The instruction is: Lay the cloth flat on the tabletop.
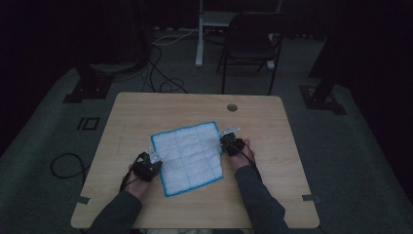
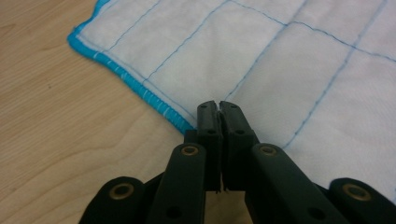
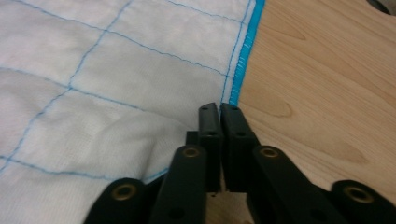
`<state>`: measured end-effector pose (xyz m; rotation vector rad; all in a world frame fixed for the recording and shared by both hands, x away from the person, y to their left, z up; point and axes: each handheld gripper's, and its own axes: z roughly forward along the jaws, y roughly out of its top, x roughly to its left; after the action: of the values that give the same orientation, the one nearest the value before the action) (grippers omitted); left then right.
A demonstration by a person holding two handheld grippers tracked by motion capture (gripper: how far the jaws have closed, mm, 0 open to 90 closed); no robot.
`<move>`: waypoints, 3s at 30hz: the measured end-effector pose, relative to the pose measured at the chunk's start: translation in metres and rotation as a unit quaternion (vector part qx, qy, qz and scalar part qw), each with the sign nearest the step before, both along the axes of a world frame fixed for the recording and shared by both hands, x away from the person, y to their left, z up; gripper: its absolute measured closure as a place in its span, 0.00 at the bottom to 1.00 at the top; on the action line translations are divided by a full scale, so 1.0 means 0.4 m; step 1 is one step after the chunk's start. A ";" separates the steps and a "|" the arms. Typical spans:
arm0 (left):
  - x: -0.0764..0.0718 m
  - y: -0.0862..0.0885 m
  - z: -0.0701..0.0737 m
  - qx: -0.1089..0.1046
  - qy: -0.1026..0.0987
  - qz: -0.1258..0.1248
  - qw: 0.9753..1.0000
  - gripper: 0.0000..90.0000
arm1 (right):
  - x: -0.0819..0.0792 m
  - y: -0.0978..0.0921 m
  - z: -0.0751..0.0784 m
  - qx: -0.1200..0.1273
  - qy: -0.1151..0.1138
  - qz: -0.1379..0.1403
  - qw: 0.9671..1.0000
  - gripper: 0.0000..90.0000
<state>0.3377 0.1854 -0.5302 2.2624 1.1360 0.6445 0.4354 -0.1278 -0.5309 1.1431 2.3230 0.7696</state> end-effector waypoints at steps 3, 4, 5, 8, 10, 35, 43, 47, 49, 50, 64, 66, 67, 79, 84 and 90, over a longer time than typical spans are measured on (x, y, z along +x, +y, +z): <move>-0.008 -0.004 0.008 -0.018 -0.003 -0.002 1.000 0.93 | -0.023 -0.001 0.008 0.016 -0.009 0.008 1.000 0.92; -0.015 -0.009 0.012 -0.023 -0.006 -0.006 1.000 0.93 | -0.032 -0.002 0.012 0.025 -0.012 0.014 1.000 0.92; -0.022 -0.014 0.017 -0.026 -0.009 -0.012 1.000 0.92 | -0.042 -0.002 0.014 0.031 -0.014 0.021 0.999 0.92; -0.047 -0.039 0.033 -0.045 -0.012 -0.028 0.999 0.92 | -0.071 0.006 0.013 0.031 -0.016 0.038 0.999 0.93; -0.064 -0.060 0.038 -0.054 -0.013 -0.042 0.998 0.92 | -0.083 0.009 0.009 0.025 -0.015 0.044 0.999 0.94; -0.106 -0.097 -0.014 -0.068 0.016 -0.062 0.996 0.93 | -0.101 0.000 -0.005 0.009 0.001 0.040 0.999 0.96; -0.084 -0.067 -0.012 -0.053 0.008 -0.043 0.998 0.94 | -0.113 -0.044 0.001 -0.020 0.001 0.041 0.999 0.95; -0.073 -0.062 -0.012 -0.047 0.004 -0.037 0.998 0.94 | -0.124 -0.052 0.001 -0.019 0.003 0.044 0.999 0.94; -0.068 -0.063 -0.011 -0.045 0.005 -0.029 0.999 0.94 | -0.130 -0.053 0.003 -0.017 0.002 0.040 0.999 0.91; -0.067 -0.064 -0.011 -0.044 0.004 -0.029 0.999 0.94 | -0.134 -0.052 0.004 -0.015 0.000 0.039 0.999 0.90; -0.067 -0.062 -0.014 -0.053 0.001 -0.023 0.998 0.94 | -0.166 -0.029 -0.011 0.058 0.020 0.045 0.997 0.83; -0.066 -0.062 -0.014 -0.055 0.001 -0.022 0.998 0.94 | -0.169 -0.025 -0.010 0.051 0.015 0.046 0.998 0.84; -0.066 -0.061 -0.014 -0.055 0.001 -0.023 0.998 0.94 | -0.168 -0.026 -0.012 0.053 0.015 0.050 0.997 0.87; -0.065 -0.059 -0.014 -0.058 0.002 -0.023 0.998 0.94 | -0.163 -0.031 0.033 0.087 -0.001 0.055 0.995 0.99; -0.063 -0.060 -0.009 -0.059 0.003 -0.020 0.998 0.93 | -0.148 -0.008 0.070 0.111 -0.005 0.074 0.991 0.99; -0.063 -0.063 0.019 -0.067 -0.010 -0.024 0.997 0.91 | -0.132 0.059 0.095 0.117 -0.008 0.106 0.987 0.99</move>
<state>0.3124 0.1604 -0.5226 2.1577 1.0785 0.5540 0.3825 -0.1042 -0.4927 0.9866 2.4159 1.1506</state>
